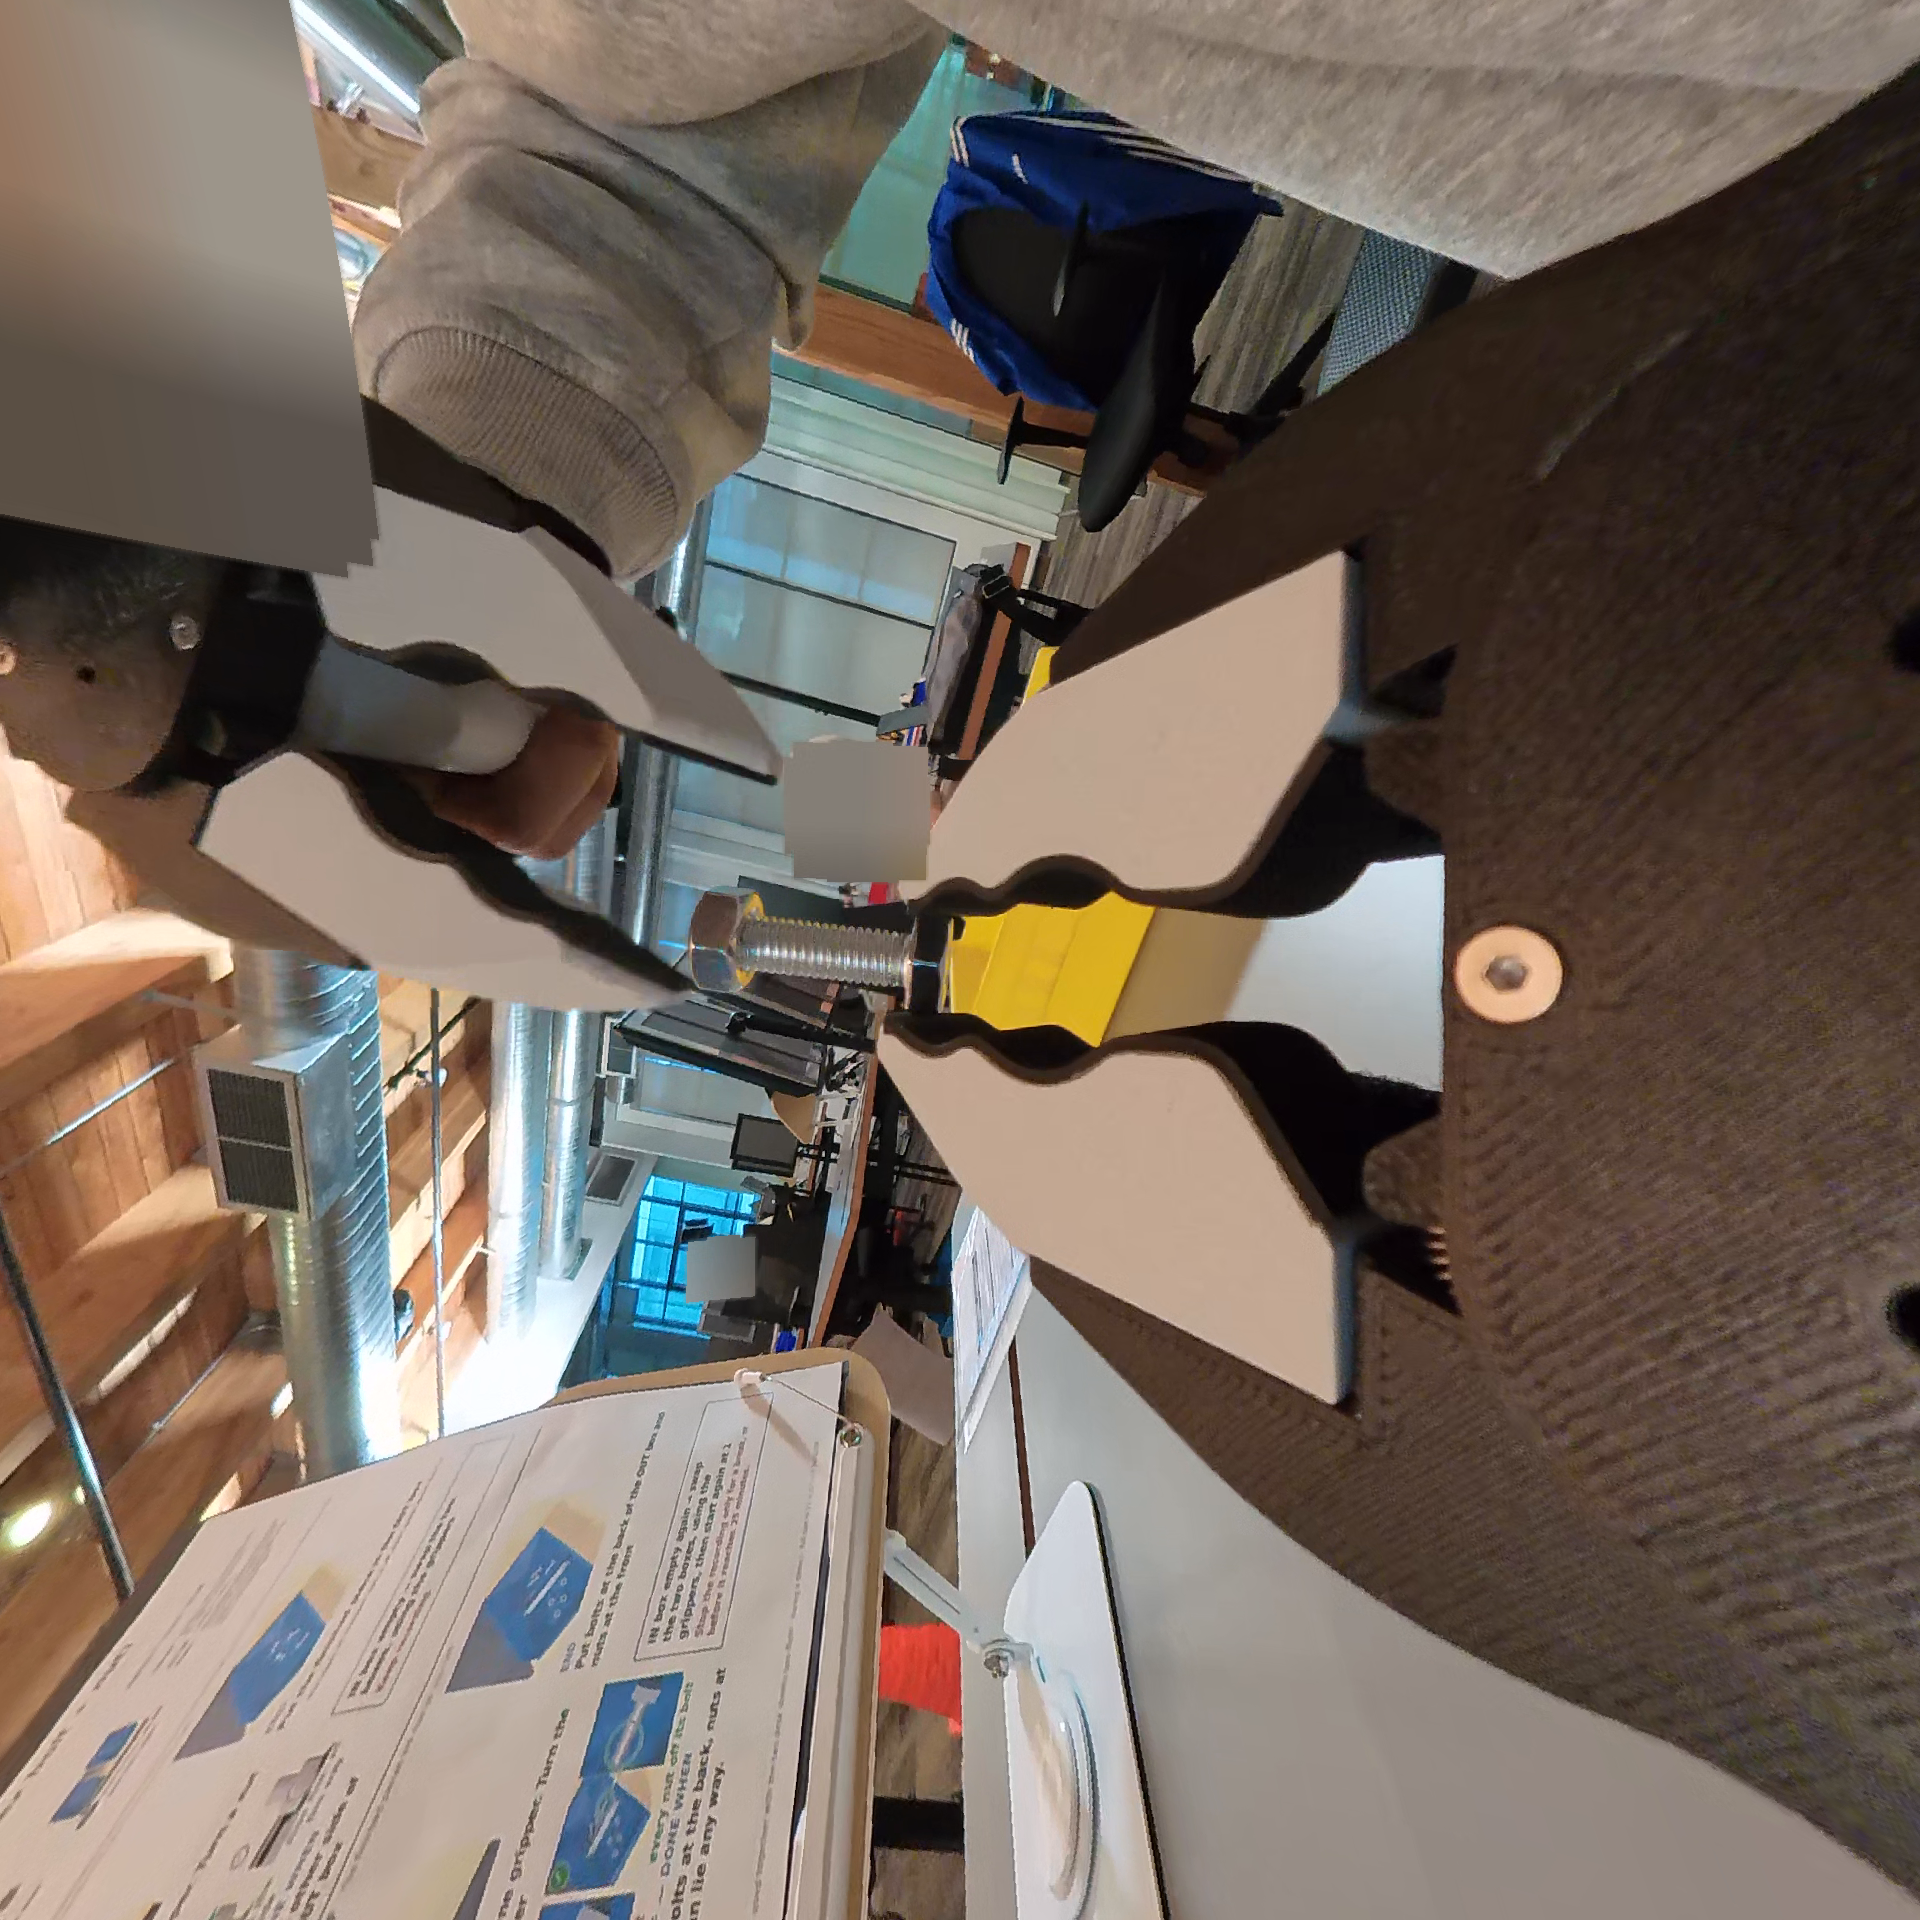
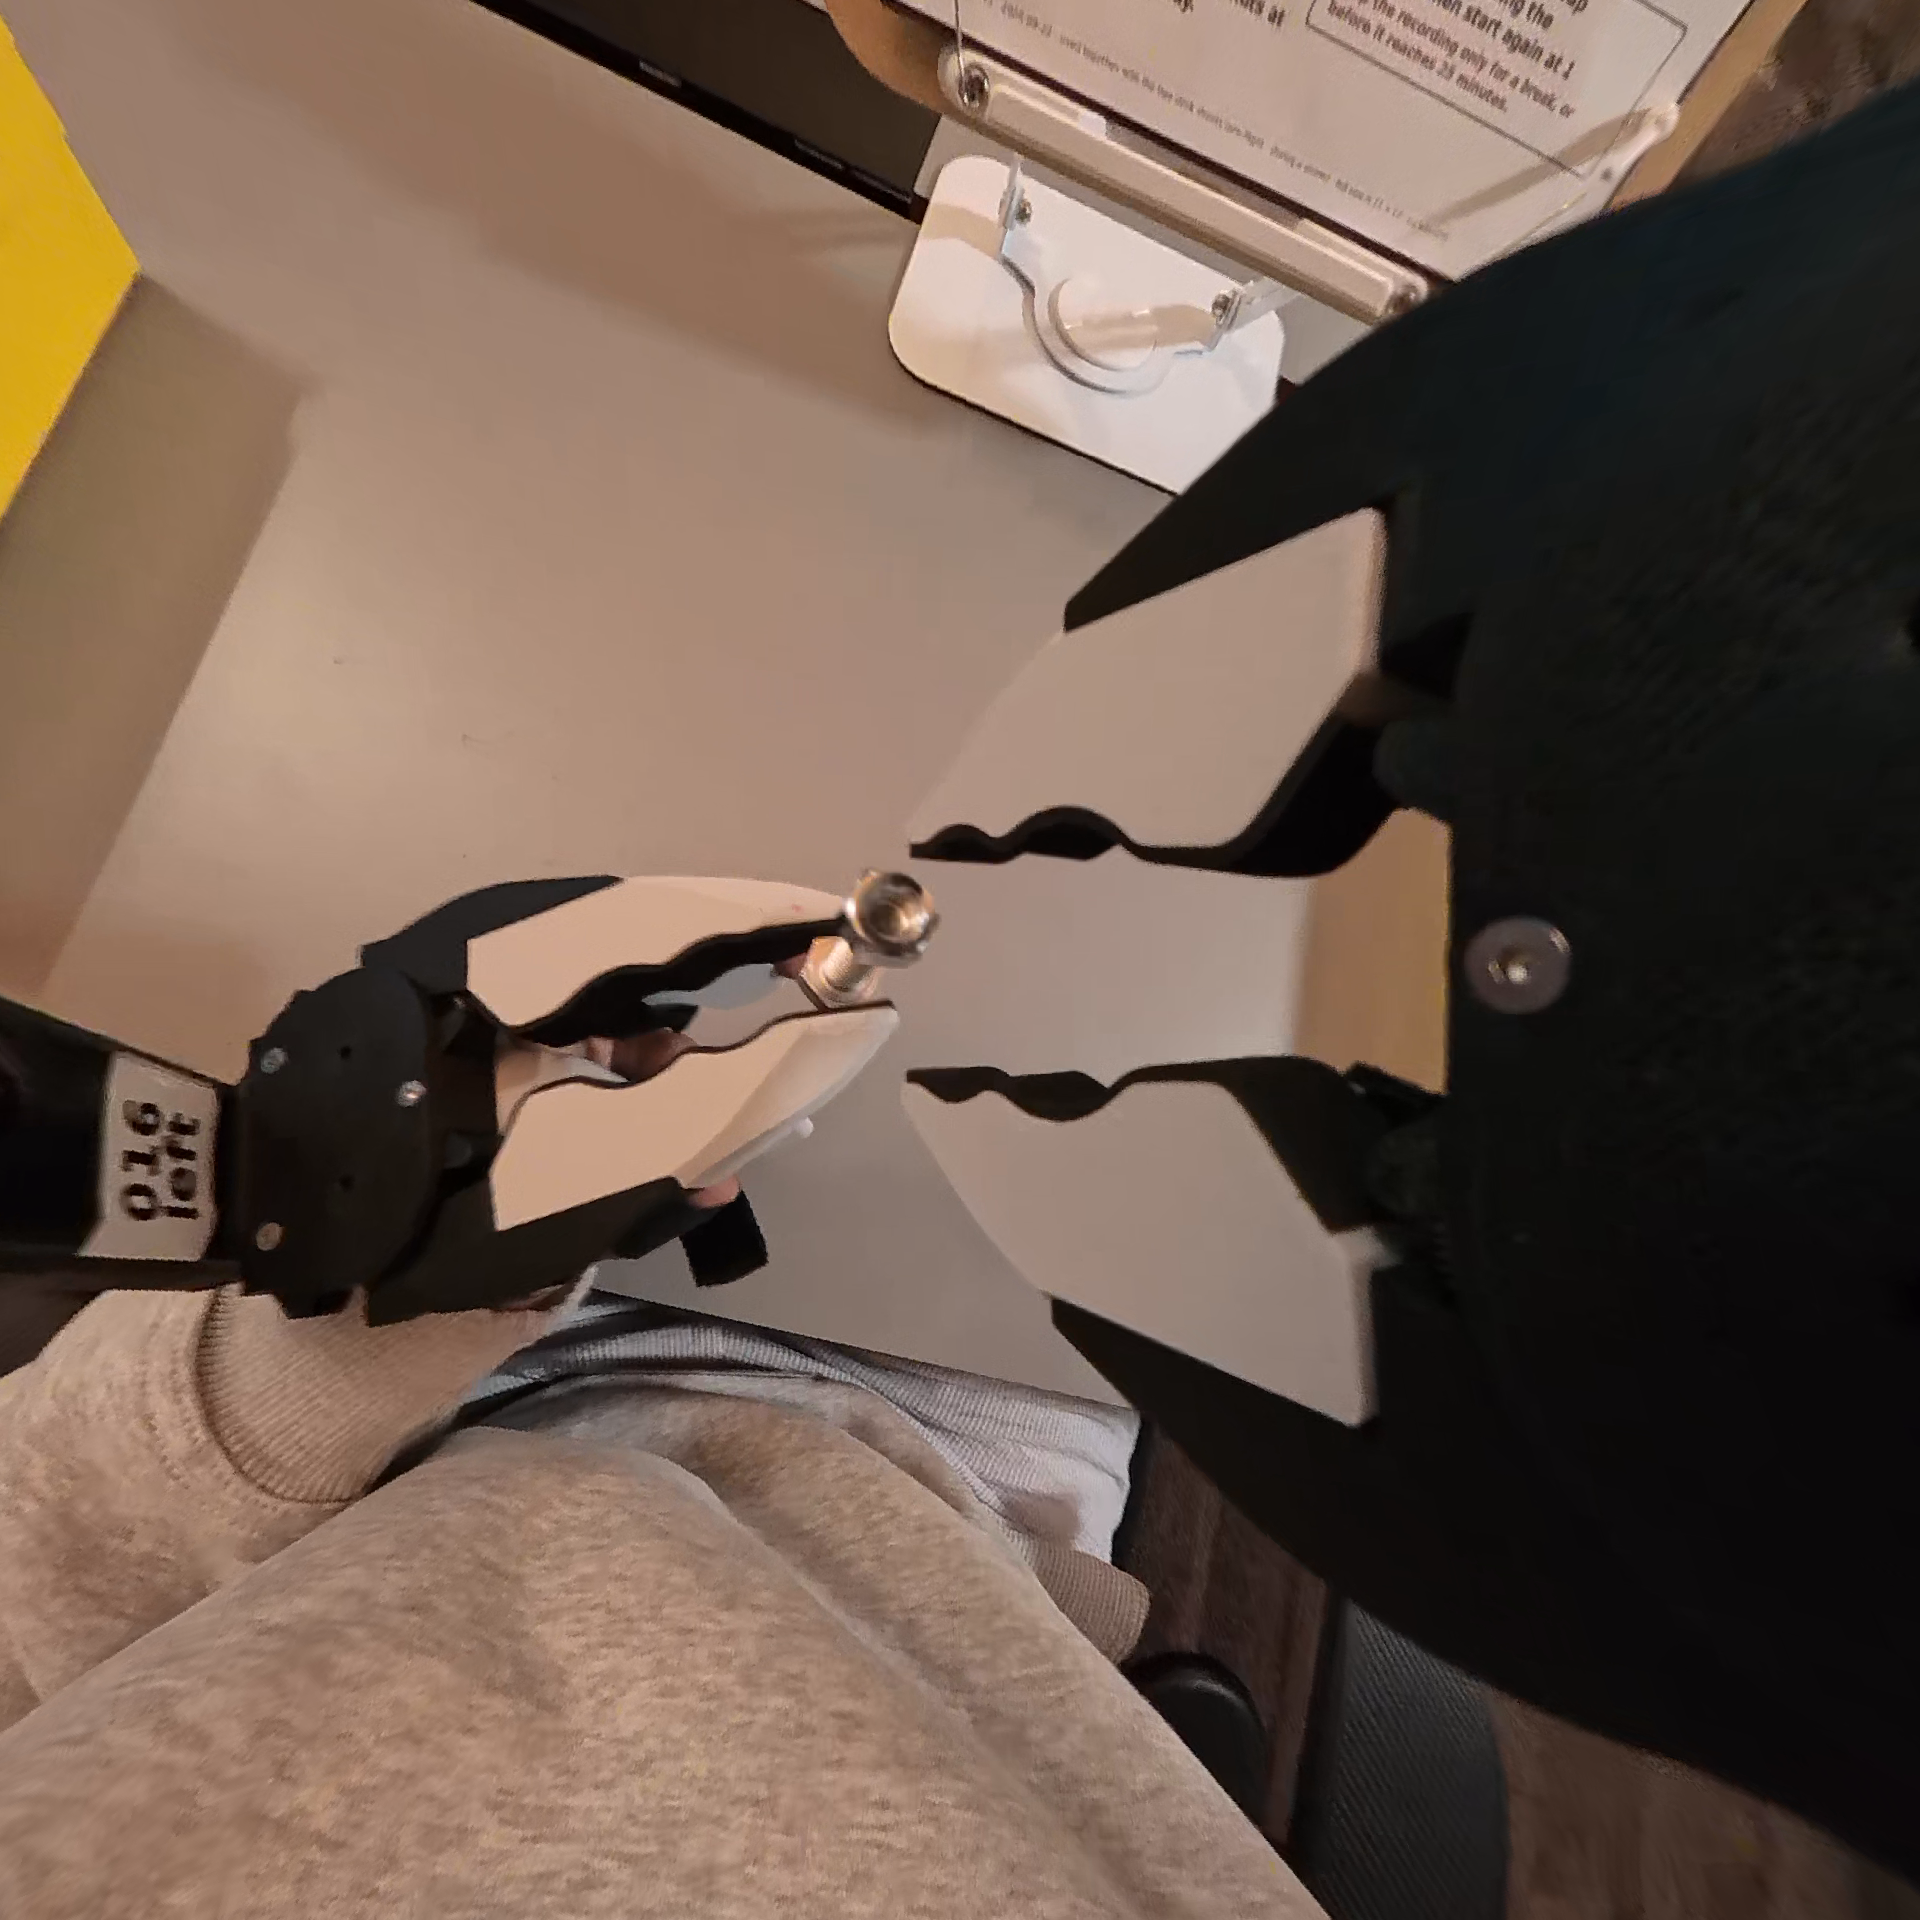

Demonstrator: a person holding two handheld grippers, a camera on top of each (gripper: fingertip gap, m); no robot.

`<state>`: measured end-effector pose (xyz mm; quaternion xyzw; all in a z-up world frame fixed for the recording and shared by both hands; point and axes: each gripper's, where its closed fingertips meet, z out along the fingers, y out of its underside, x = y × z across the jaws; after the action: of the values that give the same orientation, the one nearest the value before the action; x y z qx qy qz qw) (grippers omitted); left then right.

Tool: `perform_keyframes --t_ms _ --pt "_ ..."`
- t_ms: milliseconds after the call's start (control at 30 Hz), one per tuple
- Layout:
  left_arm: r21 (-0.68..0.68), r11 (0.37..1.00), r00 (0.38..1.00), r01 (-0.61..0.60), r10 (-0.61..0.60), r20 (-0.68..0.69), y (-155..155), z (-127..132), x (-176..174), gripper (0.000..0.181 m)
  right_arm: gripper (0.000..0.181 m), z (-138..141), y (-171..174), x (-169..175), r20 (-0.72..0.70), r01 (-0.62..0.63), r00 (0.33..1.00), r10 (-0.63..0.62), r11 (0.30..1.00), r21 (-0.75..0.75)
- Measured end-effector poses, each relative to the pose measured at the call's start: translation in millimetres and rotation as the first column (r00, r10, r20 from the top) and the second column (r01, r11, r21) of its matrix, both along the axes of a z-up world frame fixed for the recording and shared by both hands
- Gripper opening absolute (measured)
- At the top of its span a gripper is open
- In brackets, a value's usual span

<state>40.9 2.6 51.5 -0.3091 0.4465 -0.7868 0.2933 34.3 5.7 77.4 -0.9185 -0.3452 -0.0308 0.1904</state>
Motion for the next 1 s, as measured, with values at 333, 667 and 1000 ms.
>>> perform_keyframes --t_ms 333,667,1000 --pt "0.019 1.000 1.000 0.021 -0.021 0.009 -6 0 -3 0.020 0.038 -6 1 -11 -0.036 -0.051 0.998 0.050 0.998 -0.031" --pt "0.010 1.000 1.000 0.007 -0.008 0.008 -3 0 -2 0.019 0.038 -9 -8 -2 -0.025 -0.017 1.000 0.015 0.996 -0.086" --pt "-0.003 1.000 1.000 0.009 -0.009 -0.003 1 -1 0 0.019 0.030 3 -9 -1 -0.041 -0.010 0.999 0.007 0.998 -0.060"
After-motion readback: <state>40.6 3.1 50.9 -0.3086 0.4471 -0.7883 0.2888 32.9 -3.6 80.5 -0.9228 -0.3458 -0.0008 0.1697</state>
